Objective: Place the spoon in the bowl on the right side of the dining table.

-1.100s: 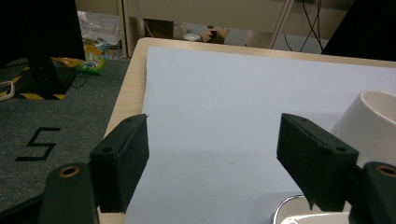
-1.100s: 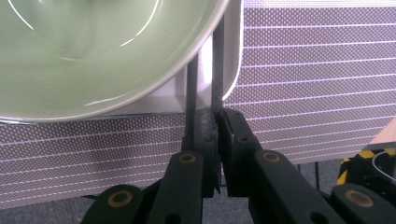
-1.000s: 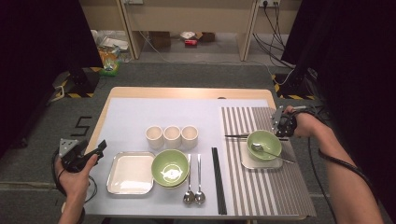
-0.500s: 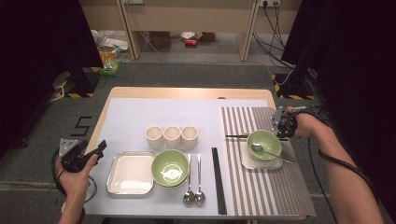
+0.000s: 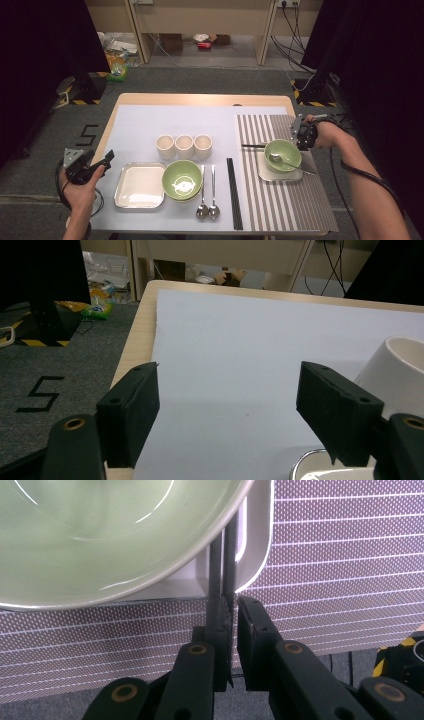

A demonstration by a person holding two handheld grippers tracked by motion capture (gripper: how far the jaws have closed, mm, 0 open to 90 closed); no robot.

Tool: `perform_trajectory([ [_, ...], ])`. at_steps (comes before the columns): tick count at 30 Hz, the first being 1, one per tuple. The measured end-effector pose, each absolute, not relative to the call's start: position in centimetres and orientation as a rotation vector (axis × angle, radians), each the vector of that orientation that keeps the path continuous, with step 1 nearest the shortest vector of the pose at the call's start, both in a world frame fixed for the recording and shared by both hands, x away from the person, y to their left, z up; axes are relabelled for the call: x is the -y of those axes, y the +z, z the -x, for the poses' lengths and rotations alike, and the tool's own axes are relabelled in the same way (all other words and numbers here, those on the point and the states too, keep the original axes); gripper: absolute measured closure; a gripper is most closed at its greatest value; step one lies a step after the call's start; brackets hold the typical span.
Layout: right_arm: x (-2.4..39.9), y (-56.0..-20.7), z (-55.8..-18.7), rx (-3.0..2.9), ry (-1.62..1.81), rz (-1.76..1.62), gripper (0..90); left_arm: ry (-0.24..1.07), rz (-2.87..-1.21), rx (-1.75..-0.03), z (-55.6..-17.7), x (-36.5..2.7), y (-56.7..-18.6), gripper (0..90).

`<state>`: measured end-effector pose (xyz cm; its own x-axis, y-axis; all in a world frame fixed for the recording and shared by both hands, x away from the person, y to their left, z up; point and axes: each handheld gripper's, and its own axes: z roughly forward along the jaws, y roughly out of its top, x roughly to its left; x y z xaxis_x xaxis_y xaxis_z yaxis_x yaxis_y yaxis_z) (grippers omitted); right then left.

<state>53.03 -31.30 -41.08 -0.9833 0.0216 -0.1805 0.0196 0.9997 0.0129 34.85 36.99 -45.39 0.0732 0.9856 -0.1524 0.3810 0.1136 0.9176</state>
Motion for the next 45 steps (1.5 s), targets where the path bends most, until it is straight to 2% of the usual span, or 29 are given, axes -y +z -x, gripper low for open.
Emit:
perform_trajectory([
  [13, 31.5, -40.4, -53.2, -2.945, 0.009, -0.078, 82.6, 0.826, -1.418, -1.466, -34.8, -37.0, -45.4, 24.4],
  [22, 31.8, -40.3, -53.2, -2.947, -0.005, -0.089, 90.0, 0.827, -1.417, -1.467, -34.8, -37.0, -45.3, 24.5],
  [45, 33.3, -40.7, -53.1, -2.951, -0.098, -0.126, 90.0, 0.828, -1.422, -1.466, -34.9, -37.0, -45.4, 24.5],
])
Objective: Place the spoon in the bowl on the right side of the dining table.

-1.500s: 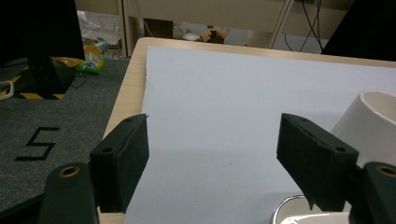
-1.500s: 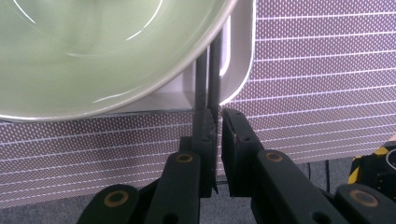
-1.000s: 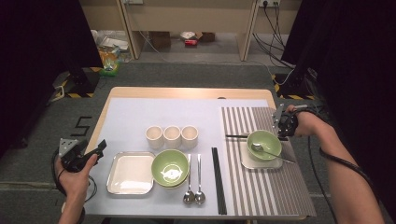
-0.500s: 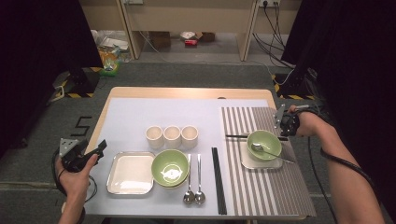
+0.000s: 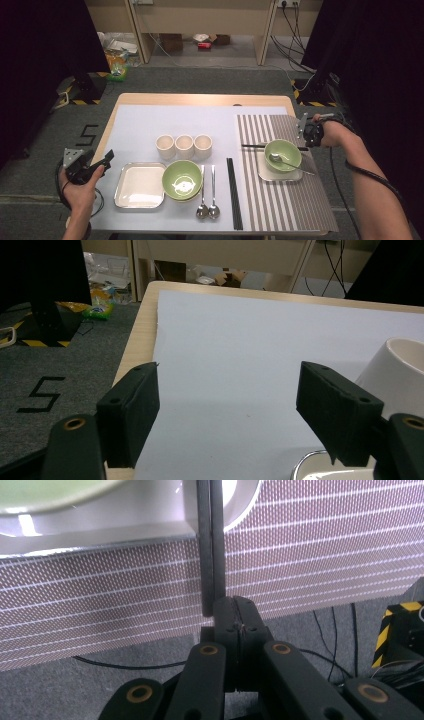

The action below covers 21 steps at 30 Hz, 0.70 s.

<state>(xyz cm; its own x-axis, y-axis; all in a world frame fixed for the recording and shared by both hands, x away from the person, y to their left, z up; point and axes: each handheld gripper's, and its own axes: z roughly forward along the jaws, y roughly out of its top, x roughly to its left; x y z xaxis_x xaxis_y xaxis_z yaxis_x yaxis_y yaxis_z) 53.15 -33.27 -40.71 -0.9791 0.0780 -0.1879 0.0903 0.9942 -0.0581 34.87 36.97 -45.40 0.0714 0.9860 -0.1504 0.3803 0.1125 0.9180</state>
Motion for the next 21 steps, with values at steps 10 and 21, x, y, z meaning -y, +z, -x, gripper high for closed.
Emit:
perform_trajectory([
  [10, 33.72, -40.90, -53.06, -2.950, -0.122, -0.163, 90.0, 0.828, -1.423, -1.466, -34.88, -36.98, -45.40, 24.5],
  [21, 33.28, -40.59, -53.14, -2.940, -0.110, -0.152, 90.0, 0.826, -1.425, -1.464, -34.87, -36.98, -45.37, 24.5],
])
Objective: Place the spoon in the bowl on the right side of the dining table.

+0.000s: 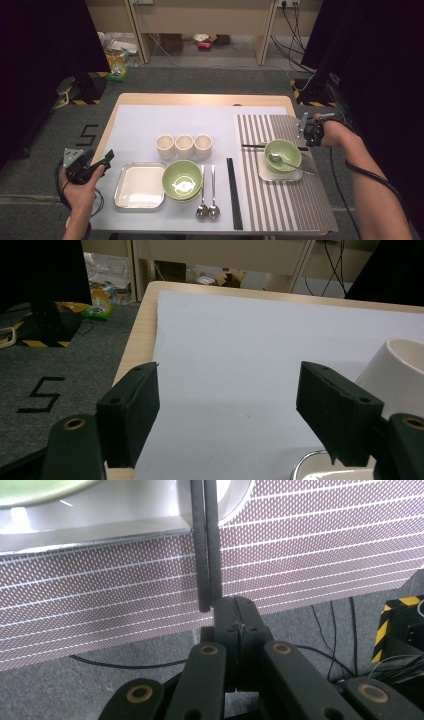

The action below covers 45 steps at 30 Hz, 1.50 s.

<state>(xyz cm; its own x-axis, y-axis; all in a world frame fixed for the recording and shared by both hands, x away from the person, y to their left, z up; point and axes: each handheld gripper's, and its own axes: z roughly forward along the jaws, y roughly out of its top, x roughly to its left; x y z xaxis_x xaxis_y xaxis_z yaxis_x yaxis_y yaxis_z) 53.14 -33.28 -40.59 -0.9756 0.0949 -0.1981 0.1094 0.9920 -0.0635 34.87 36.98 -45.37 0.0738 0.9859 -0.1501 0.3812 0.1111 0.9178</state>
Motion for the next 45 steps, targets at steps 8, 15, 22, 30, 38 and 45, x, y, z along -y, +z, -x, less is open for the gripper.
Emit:
perform_trajectory([
  [8, 32.3, -40.4, -53.5, -2.923, -0.070, -0.128, 90.0, 0.828, -1.424, -1.466, -34.9, -37.0, -45.4, 24.5],
  [15, 31.1, -40.6, -53.9, -2.924, -0.054, -0.116, 90.0, 0.827, -1.421, -1.465, -34.8, -37.0, -45.4, 24.5],
  [22, 31.2, -41.1, -53.9, -2.927, -0.077, -0.106, 90.0, 0.828, -1.419, -1.466, -34.9, -37.1, -45.4, 24.5],
  [30, 30.9, -41.3, -53.9, -2.939, -0.067, -0.105, 90.0, 0.828, -1.424, -1.464, -34.9, -37.0, -45.4, 24.6],
  [38, 30.9, -41.6, -53.8, -2.940, -0.089, -0.104, 90.0, 0.827, -1.422, -1.466, -34.9, -37.0, -45.4, 24.6],
  [45, 30.7, -41.7, -53.9, -2.939, -0.080, -0.074, 90.0, 0.828, -1.425, -1.465, -34.9, -37.0, -45.4, 24.6],
])
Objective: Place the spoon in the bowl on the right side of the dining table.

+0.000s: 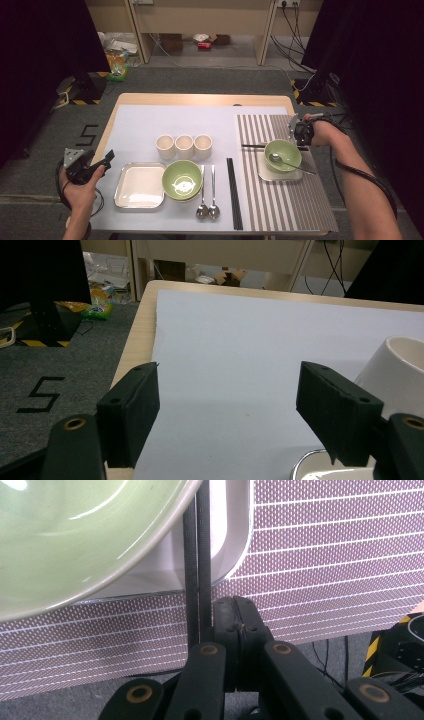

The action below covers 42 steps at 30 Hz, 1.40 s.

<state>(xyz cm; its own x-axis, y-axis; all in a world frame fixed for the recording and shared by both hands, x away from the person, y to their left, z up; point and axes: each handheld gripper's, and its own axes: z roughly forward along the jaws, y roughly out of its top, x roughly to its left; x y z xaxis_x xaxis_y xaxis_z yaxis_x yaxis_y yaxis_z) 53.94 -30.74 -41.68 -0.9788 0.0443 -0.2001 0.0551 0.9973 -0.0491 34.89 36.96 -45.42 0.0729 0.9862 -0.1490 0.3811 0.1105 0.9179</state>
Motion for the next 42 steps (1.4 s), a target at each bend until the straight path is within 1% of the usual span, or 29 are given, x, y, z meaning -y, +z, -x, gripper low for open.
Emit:
perform_trajectory([
  [16, 30.6, -42.0, -53.8, -2.954, -0.094, -0.046, 90.0, 0.828, -1.424, -1.465, -34.9, -37.0, -45.4, 24.6],
  [25, 31.0, -41.6, -54.0, -2.935, -0.090, -0.048, 90.0, 0.828, -1.423, -1.466, -34.9, -37.0, -45.4, 24.6],
  [36, 32.4, -40.7, -52.8, -2.941, -0.099, -0.086, 90.0, 0.828, -1.424, -1.460, -34.9, -36.8, -45.4, 24.6],
  [42, 32.4, -40.7, -52.3, -2.956, -0.106, -0.090, 90.0, 0.828, -1.422, -1.458, -34.9, -36.9, -45.3, 24.6],
])
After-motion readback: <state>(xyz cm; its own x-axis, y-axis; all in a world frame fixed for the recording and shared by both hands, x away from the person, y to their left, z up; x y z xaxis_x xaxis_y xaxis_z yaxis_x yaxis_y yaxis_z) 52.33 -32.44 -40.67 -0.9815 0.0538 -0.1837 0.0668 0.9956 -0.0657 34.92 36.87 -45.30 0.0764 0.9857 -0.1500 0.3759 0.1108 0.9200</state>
